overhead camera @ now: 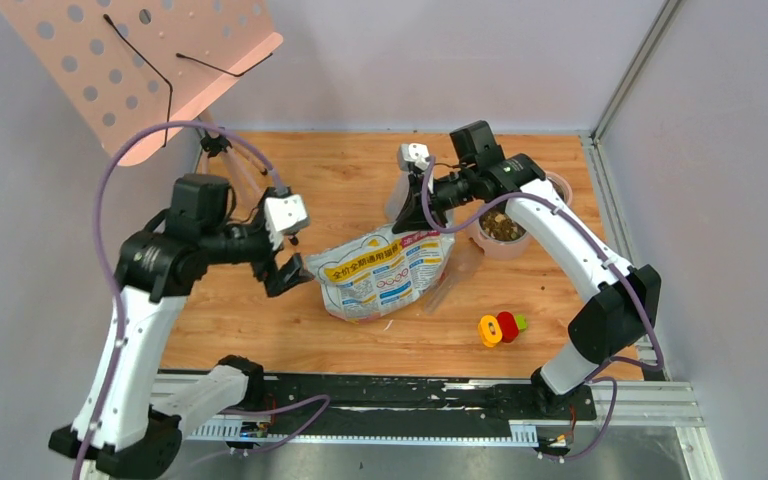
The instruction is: Serve the pet food
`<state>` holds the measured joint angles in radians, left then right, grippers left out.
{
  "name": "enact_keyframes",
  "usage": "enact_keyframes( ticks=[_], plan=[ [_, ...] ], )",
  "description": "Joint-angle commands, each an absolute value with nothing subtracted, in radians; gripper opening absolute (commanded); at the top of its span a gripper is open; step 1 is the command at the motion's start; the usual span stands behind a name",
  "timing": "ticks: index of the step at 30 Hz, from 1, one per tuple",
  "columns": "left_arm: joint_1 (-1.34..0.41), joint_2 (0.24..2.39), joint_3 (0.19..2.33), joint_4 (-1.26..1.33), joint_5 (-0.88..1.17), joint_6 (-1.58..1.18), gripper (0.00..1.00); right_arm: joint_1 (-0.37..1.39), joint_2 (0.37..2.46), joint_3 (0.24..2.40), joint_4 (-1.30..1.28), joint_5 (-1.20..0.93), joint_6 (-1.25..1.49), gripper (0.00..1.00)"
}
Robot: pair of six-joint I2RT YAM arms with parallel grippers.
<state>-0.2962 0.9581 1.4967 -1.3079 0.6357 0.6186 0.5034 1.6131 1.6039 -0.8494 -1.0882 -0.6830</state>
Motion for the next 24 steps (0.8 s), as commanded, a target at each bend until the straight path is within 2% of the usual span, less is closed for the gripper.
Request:
enact_keyframes(
  ticks=[1, 6, 8, 11, 12, 14, 15, 16, 18, 20, 22, 24],
  plan=[
    [-0.407, 1.064, 1.444, -0.98, 0.641, 0.394, 1.0, 0.512, 1.559, 1.664, -0.793, -1.108, -0.686, 0.02],
    [-0.483, 1.218, 1.5, -0.965, 0.626, 0.342, 0.99, 0.519, 1.557, 1.676, -0.79, -1.09, -0.689, 0.03],
    [-0.483, 1.254, 1.521, -0.999, 0.648, 0.376, 0.9, 0.518, 1.554, 1.677, -0.786, -1.084, -0.689, 0.03],
    [-0.483, 1.273, 1.521, -1.045, 0.68, 0.415, 0.63, 0.52, 1.551, 1.674, -0.786, -1.088, -0.689, 0.03],
    [-0.483, 1.276, 1.511, -1.048, 0.682, 0.423, 0.58, 0.521, 1.551, 1.674, -0.786, -1.092, -0.688, 0.03],
    [-0.483, 1.284, 1.497, -1.052, 0.681, 0.428, 0.36, 0.525, 1.555, 1.677, -0.787, -1.096, -0.684, 0.03],
    [-0.483, 1.287, 1.492, -1.055, 0.68, 0.432, 0.32, 0.529, 1.558, 1.676, -0.786, -1.101, -0.683, 0.04],
    [-0.483, 1.292, 1.491, -1.055, 0.677, 0.435, 0.23, 0.536, 1.563, 1.678, -0.787, -1.109, -0.681, 0.08],
    [-0.483, 1.29, 1.492, -1.049, 0.679, 0.435, 0.14, 0.557, 1.579, 1.683, -0.787, -1.118, -0.677, 0.23],
    [-0.483, 1.283, 1.493, -1.033, 0.687, 0.429, 0.08, 0.586, 1.602, 1.696, -0.787, -1.121, -0.675, 0.32],
    [-0.483, 1.282, 1.5, -1.026, 0.69, 0.423, 0.03, 0.611, 1.632, 1.722, -0.787, -1.132, -0.669, 0.31],
    [-0.483, 1.28, 1.504, -1.026, 0.69, 0.419, 0.0, 0.622, 1.663, 1.747, -0.79, -1.143, -0.655, 0.21]
  ],
)
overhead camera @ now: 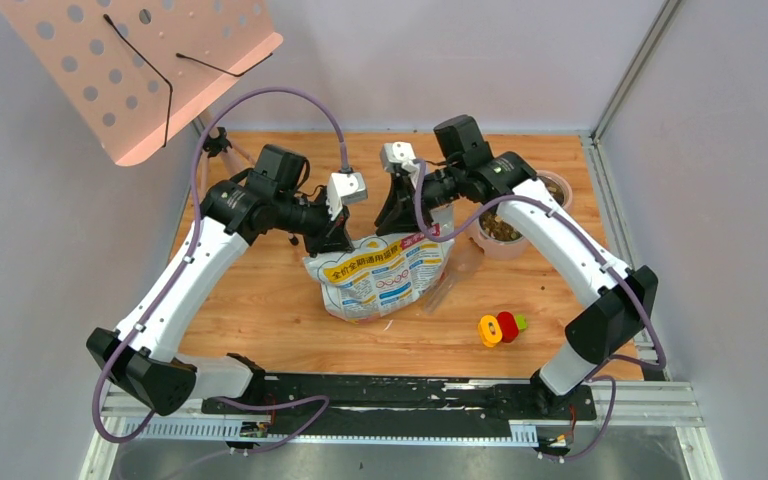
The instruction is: Serve the pet food
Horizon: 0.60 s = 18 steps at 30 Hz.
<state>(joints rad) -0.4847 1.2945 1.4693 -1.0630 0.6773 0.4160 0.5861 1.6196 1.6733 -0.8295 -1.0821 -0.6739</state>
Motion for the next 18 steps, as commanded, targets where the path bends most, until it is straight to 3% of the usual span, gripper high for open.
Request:
enact_keyframes(
  ticks=[1, 5, 8, 12, 16, 18],
  plan=[
    [-0.483, 1.277, 1.505, -1.026, 0.69, 0.42, 0.0, 0.623, 1.67, 1.755, -0.796, -1.143, -0.655, 0.21],
    [-0.482, 1.259, 1.512, -1.027, 0.672, 0.426, 0.0, 0.622, 1.673, 1.752, -0.822, -1.105, -0.7, 0.33],
    [-0.481, 1.249, 1.521, -1.025, 0.665, 0.423, 0.0, 0.623, 1.677, 1.745, -0.872, -1.115, -0.752, 0.36],
    [-0.474, 1.246, 1.527, -1.033, 0.663, 0.429, 0.0, 0.623, 1.7, 1.752, -0.901, -1.123, -0.752, 0.21],
    [-0.468, 1.245, 1.532, -1.044, 0.666, 0.442, 0.0, 0.623, 1.713, 1.762, -0.916, -1.102, -0.758, 0.19],
    [-0.466, 1.244, 1.532, -1.052, 0.66, 0.457, 0.0, 0.617, 1.713, 1.764, -0.928, -1.085, -0.773, 0.08]
  ],
)
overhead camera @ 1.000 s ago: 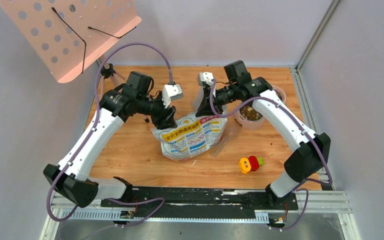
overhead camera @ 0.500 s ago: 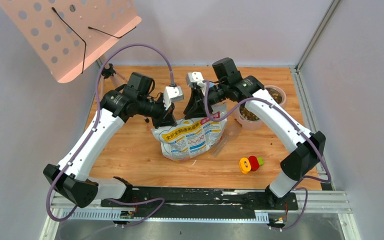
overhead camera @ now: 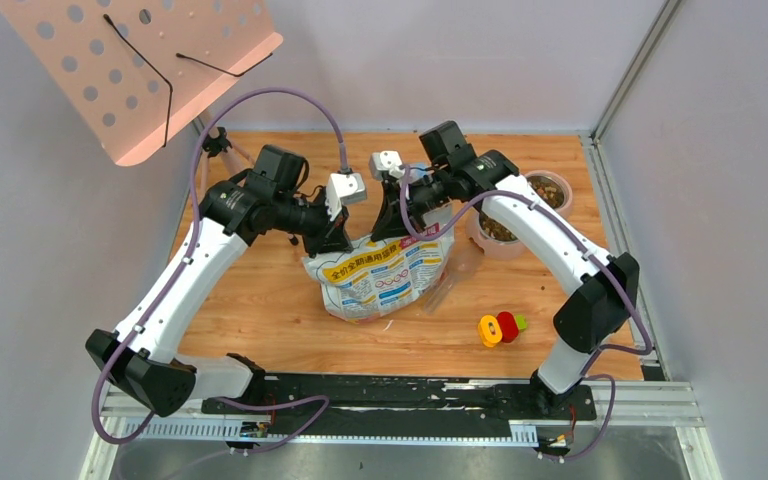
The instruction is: Serve the pet food
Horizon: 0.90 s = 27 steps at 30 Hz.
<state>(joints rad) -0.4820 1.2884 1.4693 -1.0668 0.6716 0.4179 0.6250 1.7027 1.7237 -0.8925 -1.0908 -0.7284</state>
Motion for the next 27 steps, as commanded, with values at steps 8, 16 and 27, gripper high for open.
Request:
enact_keyframes(
  ticks=[8, 16, 27],
  plan=[
    [-0.399, 1.236, 1.531, -1.126, 0.661, 0.555, 0.0, 0.499, 1.717, 1.82, -1.059, -1.081, -0.864, 0.0],
    [-0.295, 1.221, 1.512, -1.199, 0.659, 0.671, 0.0, 0.355, 1.711, 1.821, -1.198, -1.067, -0.986, 0.02],
    [-0.254, 1.201, 1.475, -1.238, 0.652, 0.704, 0.0, 0.287, 1.715, 1.823, -1.286, -1.038, -1.037, 0.06]
  ],
)
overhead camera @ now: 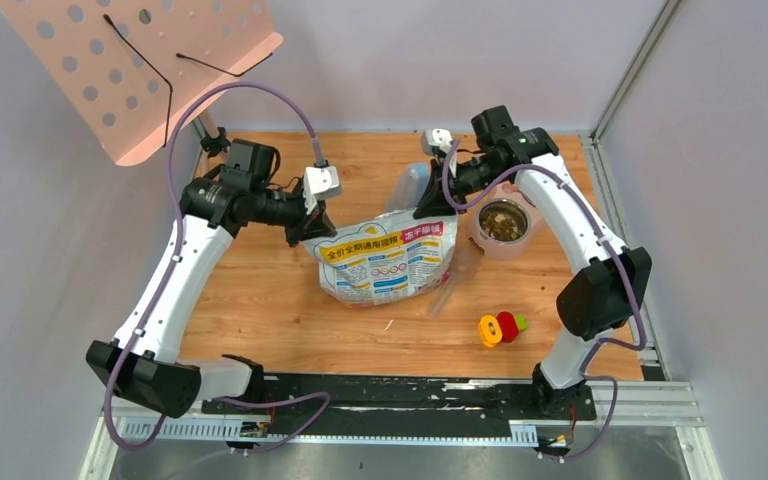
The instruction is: Serve the pet food
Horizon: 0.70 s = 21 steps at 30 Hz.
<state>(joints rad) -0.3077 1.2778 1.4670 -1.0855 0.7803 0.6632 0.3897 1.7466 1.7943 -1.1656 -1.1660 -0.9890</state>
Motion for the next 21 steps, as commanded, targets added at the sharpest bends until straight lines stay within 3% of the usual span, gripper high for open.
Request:
enact_keyframes(
  ticks=[1, 6, 13, 16, 21],
  plan=[
    [-0.253, 1.201, 1.474, -1.245, 0.65, 0.708, 0.0, 0.28, 1.713, 1.823, -1.29, -1.034, -1.039, 0.06],
    [-0.247, 1.203, 1.474, -1.255, 0.647, 0.722, 0.0, 0.237, 1.702, 1.822, -1.333, -1.026, -1.068, 0.0],
    [-0.236, 1.203, 1.468, -1.259, 0.649, 0.727, 0.0, 0.154, 1.688, 1.837, -1.385, -1.043, -1.112, 0.0],
    [-0.234, 1.203, 1.467, -1.258, 0.651, 0.729, 0.0, 0.145, 1.685, 1.844, -1.381, -1.011, -1.111, 0.12],
    [-0.234, 1.208, 1.468, -1.258, 0.657, 0.731, 0.0, 0.135, 1.692, 1.853, -1.377, -1.01, -1.09, 0.14]
  ],
)
